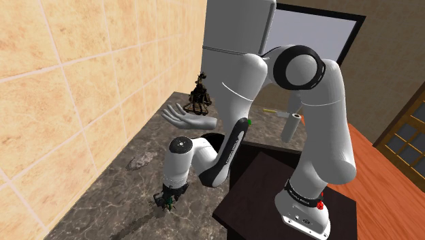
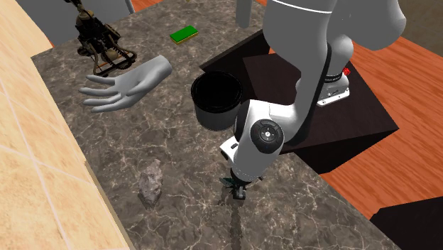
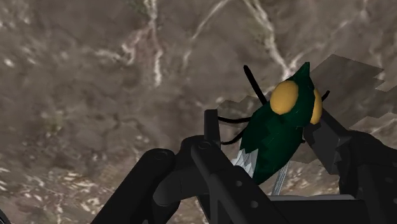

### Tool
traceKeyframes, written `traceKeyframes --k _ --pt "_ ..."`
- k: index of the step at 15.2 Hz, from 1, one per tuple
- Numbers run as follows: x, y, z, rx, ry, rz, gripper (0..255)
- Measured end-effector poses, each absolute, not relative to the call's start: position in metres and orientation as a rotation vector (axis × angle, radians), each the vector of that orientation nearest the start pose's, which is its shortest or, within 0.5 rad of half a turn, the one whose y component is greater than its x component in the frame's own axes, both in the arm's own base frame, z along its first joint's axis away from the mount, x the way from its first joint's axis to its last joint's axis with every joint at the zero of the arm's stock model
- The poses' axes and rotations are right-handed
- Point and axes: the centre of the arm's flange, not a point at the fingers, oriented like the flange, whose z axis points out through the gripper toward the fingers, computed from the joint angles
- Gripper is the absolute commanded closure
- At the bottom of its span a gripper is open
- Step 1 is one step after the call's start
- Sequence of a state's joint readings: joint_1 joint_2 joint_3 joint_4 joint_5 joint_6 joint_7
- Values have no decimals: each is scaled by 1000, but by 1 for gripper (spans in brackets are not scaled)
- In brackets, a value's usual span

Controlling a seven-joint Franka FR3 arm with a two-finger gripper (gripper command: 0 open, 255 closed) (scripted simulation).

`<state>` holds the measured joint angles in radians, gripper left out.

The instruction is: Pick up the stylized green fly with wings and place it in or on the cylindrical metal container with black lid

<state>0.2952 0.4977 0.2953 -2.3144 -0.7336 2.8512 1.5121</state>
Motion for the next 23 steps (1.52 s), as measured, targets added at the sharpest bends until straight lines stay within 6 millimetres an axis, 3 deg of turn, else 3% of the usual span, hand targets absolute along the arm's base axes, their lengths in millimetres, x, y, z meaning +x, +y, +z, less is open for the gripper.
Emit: traceKeyframes --k 5,23 --pt "398 322 148 -3070 408 -204 255" --pt "397 322 241 -3071 407 -202 255"
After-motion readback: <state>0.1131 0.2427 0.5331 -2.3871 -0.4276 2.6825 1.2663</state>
